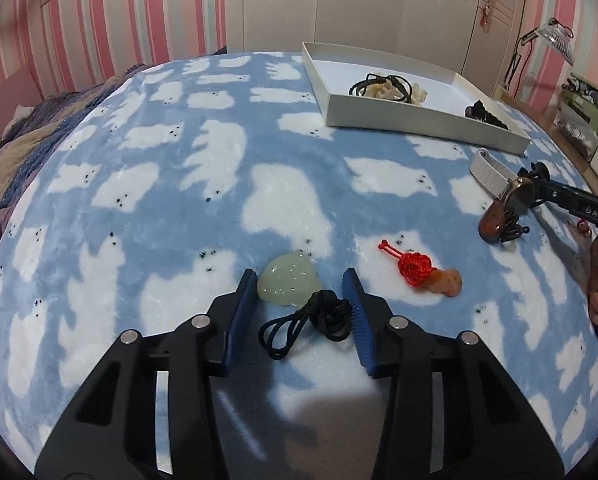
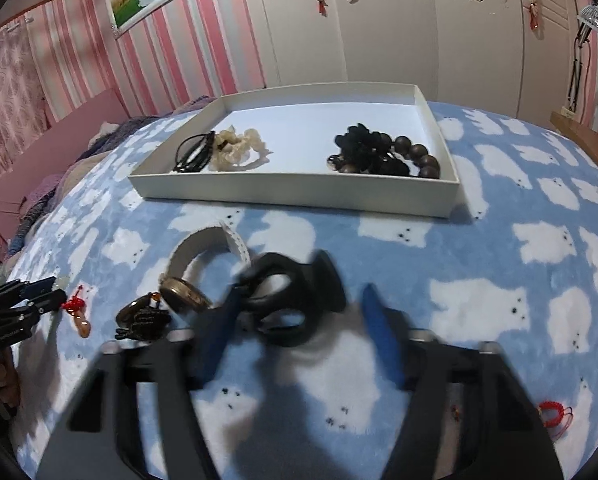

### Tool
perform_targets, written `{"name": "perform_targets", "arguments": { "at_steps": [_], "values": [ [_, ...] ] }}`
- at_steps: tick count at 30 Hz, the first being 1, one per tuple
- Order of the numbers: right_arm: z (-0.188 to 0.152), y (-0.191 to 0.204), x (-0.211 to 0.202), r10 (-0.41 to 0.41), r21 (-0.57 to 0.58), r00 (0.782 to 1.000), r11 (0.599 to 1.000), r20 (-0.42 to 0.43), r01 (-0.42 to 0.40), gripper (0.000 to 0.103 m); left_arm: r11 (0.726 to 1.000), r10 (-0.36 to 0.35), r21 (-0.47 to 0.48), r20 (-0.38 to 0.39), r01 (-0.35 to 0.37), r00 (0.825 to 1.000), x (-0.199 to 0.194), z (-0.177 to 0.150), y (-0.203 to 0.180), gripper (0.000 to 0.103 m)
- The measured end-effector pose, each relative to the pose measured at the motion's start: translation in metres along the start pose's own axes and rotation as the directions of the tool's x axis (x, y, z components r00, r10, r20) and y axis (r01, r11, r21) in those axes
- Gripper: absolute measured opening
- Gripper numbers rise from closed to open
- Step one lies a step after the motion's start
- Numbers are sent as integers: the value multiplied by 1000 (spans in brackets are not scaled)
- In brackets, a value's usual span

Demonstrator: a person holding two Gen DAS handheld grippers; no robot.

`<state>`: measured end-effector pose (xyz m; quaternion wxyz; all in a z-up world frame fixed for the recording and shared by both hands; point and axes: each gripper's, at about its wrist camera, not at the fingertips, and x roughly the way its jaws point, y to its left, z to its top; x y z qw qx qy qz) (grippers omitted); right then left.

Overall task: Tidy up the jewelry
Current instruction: 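Grasp the jade pendant cord with the left tool while the right tool grasps the black hair claw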

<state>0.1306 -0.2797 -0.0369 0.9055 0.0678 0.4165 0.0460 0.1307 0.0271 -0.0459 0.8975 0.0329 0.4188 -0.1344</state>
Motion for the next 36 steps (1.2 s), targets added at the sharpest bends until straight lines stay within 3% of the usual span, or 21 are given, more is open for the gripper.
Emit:
{"name": "perform_targets", "arguments": {
  "at_steps": [3, 4, 5, 18, 23, 36],
  "values": [
    [-2, -2, -7, 10, 15, 1000, 1000, 28, -10, 49, 1000, -7, -9, 15, 8, 1000, -3, 0, 2, 41],
    [-2, -5, -11, 8, 27, 999, 1000, 42, -9, 49, 1000, -8, -19, 28, 9, 1000, -6, 0, 4, 31],
    [-2, -7, -16, 7, 38, 998, 999, 57, -9, 48, 1000, -7, -27, 36, 8, 999, -8, -1, 6, 30],
    [9, -32, -92, -25, 111, 961, 994, 276, -6, 48, 999, -9, -42, 113, 14, 994, -35, 0, 6, 29],
    [18, -37, -111, -35, 108, 948, 994, 315, 1, 49, 1000, -4, -26, 141, 8, 990, -46, 13, 3, 29],
    [35, -32, -137, -37, 68, 927, 998, 373, 12, 49, 999, 11, 38, 286, -23, 958, -94, 72, -15, 29]
  ]
}}
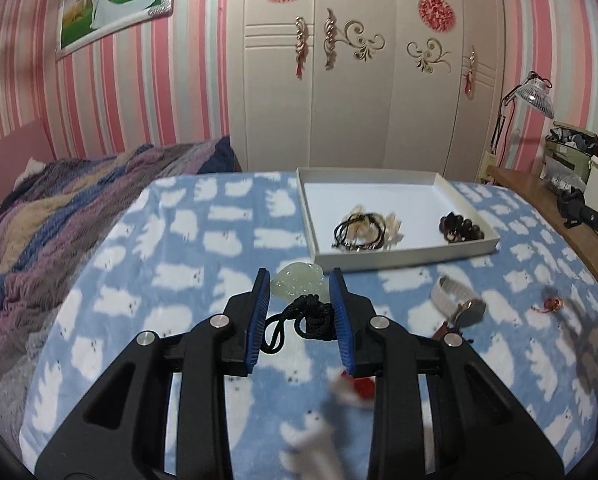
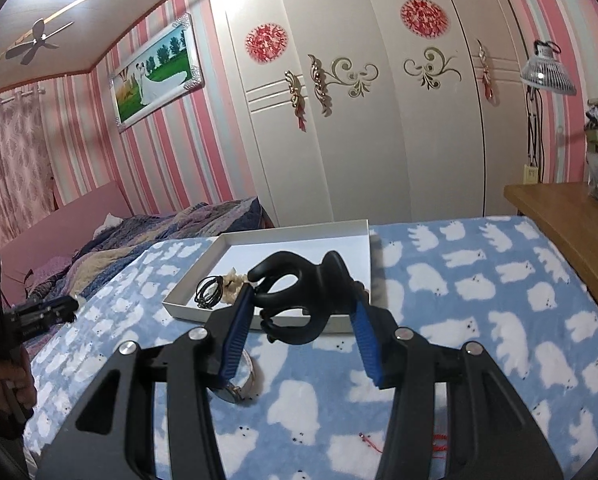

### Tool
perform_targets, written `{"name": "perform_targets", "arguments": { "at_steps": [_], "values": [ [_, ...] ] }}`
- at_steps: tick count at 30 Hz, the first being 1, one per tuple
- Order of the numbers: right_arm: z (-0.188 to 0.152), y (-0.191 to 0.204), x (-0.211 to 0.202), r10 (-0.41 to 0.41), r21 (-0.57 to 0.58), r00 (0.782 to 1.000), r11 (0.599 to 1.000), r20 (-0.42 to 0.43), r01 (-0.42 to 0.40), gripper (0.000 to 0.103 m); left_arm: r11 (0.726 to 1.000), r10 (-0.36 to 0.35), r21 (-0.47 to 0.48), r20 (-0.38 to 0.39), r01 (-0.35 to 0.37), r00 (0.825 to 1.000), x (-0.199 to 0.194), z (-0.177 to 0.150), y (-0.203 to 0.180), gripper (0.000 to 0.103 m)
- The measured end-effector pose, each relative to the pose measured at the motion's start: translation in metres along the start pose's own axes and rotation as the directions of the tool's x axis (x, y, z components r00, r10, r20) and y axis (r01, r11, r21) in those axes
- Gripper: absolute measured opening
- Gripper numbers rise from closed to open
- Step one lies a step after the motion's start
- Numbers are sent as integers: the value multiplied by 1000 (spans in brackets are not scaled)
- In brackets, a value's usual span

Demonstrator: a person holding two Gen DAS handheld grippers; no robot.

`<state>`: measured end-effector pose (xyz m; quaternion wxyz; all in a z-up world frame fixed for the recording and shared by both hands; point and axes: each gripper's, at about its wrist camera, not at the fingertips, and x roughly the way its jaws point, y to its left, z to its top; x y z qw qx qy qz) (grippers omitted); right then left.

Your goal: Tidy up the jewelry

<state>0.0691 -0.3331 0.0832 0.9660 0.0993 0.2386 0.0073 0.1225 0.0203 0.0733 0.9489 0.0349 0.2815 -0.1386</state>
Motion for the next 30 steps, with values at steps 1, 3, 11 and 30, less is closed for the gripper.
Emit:
{"name": "perform_targets", "arguments": {
  "at_steps": [1, 3, 11, 30],
  "values": [
    [1, 0, -1, -2, -2, 1000, 1000, 3, 2, 49, 1000, 0, 0, 7, 0, 1000, 0, 3, -1, 29],
    [3, 0, 0, -5, -4, 1000, 1000, 5, 5, 49, 1000, -8, 3, 16, 8, 1000, -1, 9, -4, 29],
    [7, 1, 0, -43, -25, 999, 999, 17, 43, 49, 999, -31, 18, 76, 29, 997, 1, 37, -16, 29],
    [38, 1, 24, -94, -65, 994, 993, 60, 97, 48, 998, -56, 44, 127, 51, 990, 41, 87, -36, 29]
  ]
}}
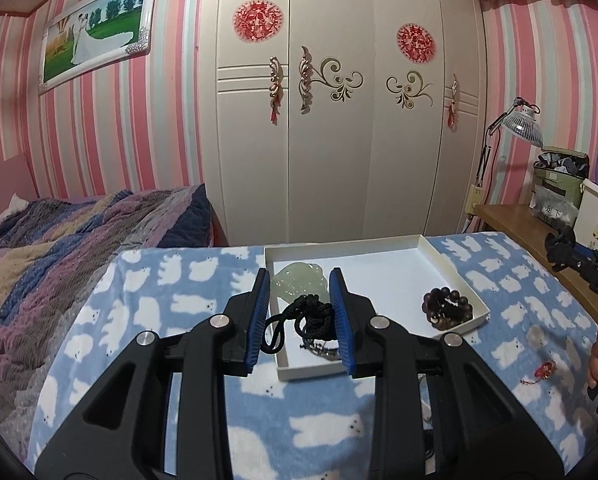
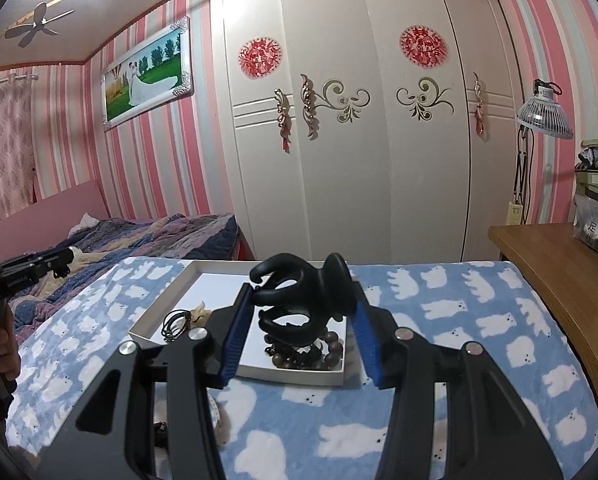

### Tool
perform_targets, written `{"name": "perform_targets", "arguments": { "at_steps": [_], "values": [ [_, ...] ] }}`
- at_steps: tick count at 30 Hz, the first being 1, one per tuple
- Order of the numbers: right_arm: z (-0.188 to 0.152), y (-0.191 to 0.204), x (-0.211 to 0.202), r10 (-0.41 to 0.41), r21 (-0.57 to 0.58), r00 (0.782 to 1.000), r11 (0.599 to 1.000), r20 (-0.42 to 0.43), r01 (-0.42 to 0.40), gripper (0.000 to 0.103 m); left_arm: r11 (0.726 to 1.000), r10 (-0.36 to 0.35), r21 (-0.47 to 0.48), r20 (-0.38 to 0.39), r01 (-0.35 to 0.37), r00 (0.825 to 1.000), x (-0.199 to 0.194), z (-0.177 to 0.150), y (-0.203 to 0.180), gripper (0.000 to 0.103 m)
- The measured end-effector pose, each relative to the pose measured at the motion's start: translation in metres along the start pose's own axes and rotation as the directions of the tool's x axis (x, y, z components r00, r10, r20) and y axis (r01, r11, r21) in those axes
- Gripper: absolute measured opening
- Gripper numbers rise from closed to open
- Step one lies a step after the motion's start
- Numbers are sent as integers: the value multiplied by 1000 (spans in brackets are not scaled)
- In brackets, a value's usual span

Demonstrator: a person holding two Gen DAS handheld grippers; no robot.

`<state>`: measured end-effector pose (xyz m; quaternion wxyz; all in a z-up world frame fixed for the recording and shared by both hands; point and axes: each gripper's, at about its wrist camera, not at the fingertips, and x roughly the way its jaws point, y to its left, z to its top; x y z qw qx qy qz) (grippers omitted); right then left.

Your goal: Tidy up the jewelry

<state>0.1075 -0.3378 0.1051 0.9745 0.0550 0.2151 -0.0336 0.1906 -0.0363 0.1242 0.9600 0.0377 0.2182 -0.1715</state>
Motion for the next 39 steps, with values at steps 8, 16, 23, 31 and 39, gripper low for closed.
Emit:
{"name": "perform_targets", "arguments": {
  "at_steps": [8, 16, 23, 31, 39],
  "values": [
    [17, -6, 10, -31, -9, 1000, 999, -1, 31, 48, 1000, -2, 12, 10, 2, 1000, 12, 19, -5, 29],
    [35, -2, 37, -17, -5, 1000, 1000, -26, 17, 48, 1000, 3, 0, -4, -3, 1000, 37, 35, -3, 29],
    [31, 12, 89, 34, 12, 995, 999, -98, -33, 48, 999, -31, -21, -81, 29, 996, 93, 25, -8, 29],
    [-3, 1, 127, 15, -11, 976, 1000, -216, -18, 48, 998, -56, -21, -203, 53, 978, 149, -19, -17, 30],
    [-38, -79, 58, -103, -46, 938, 995, -330, 93, 60, 999, -37, -16, -214, 34, 976, 129, -27, -10, 30]
  ]
}}
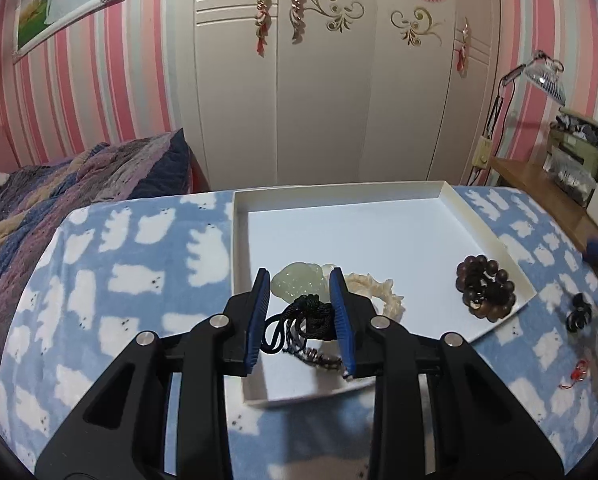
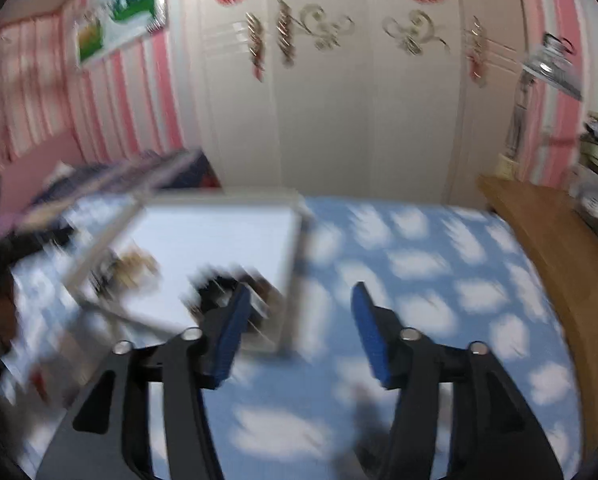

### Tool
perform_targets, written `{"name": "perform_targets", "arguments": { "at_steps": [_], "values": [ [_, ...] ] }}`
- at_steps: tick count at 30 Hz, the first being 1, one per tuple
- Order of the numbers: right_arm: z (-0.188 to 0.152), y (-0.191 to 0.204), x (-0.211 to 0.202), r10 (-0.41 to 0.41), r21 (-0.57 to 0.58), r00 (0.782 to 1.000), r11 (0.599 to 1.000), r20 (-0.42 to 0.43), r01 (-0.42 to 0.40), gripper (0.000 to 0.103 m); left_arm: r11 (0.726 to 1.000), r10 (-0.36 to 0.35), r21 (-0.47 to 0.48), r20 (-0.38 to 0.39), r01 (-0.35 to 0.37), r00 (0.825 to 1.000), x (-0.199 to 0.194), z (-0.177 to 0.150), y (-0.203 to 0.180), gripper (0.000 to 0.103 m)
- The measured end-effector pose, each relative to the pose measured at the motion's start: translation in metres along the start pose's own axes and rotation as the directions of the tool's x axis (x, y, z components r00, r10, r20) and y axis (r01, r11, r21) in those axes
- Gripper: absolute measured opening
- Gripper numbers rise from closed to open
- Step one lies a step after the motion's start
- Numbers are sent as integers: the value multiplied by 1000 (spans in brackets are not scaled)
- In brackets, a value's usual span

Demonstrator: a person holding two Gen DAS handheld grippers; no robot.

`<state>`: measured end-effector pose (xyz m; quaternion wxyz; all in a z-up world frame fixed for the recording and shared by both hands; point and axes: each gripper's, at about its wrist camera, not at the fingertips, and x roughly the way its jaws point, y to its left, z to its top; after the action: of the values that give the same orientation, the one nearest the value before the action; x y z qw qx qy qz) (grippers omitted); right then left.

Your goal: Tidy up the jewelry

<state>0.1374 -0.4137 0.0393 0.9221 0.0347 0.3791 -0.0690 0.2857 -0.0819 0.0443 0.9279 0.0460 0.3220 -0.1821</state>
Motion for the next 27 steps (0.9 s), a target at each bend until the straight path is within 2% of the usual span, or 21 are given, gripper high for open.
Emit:
{"name": "perform_targets", "arguments": {
  "at_steps": [1, 5, 6, 8, 10, 11, 12, 14, 18, 21, 27],
  "values": [
    [-13, -12, 3, -35, 7, 999, 999, -36, 36, 60, 1000, 0, -5, 2, 0, 1000, -5, -1, 1, 30],
    [-42, -52, 7, -128, 83, 988, 987, -92, 135, 61, 1000, 2, -17, 15, -2, 1000, -18, -3, 1, 30],
    [-45, -58, 10, -130, 96, 987, 986, -95, 139, 61, 1000, 0, -23, 18, 0, 1000, -21, -4, 2, 30],
    [-48, -66, 20, -83, 132, 989, 986, -121, 99, 67, 999, -10, -31, 21, 11, 1000, -27, -7, 1, 30],
    [-51, -66, 32, -117, 113, 985, 985, -130, 132, 67, 1000, -12, -26, 21, 12, 1000, -30, -10, -3, 30],
    [-49, -66, 39, -114, 112, 984, 985, -137, 130, 61, 1000, -14, -25, 20, 15, 1000, -30, -10, -4, 30],
    [-46, -67, 46, -96, 126, 984, 985, -147, 115, 47, 1000, -15, -25, 20, 15, 1000, -30, -10, -4, 30],
    [-35, -64, 41, -99, 135, 989, 984, -110, 113, 49, 1000, -8, -23, 19, 8, 1000, -31, -10, -3, 30],
    [24, -15, 22, -19, 75, 999, 997, 33, 17, 49, 999, 2, -33, 13, -1, 1000, -23, 0, 3, 30],
    [57, 45, 47, 62, -24, 998, 998, 31, -61, 49, 998, -2, -69, -10, 2, 1000, -1, 8, 2, 30],
    [72, 83, 90, 119, -6, 993, 993, -5, -119, 49, 998, 0, -56, -33, -2, 999, 19, 1, -7, 30]
  ]
}}
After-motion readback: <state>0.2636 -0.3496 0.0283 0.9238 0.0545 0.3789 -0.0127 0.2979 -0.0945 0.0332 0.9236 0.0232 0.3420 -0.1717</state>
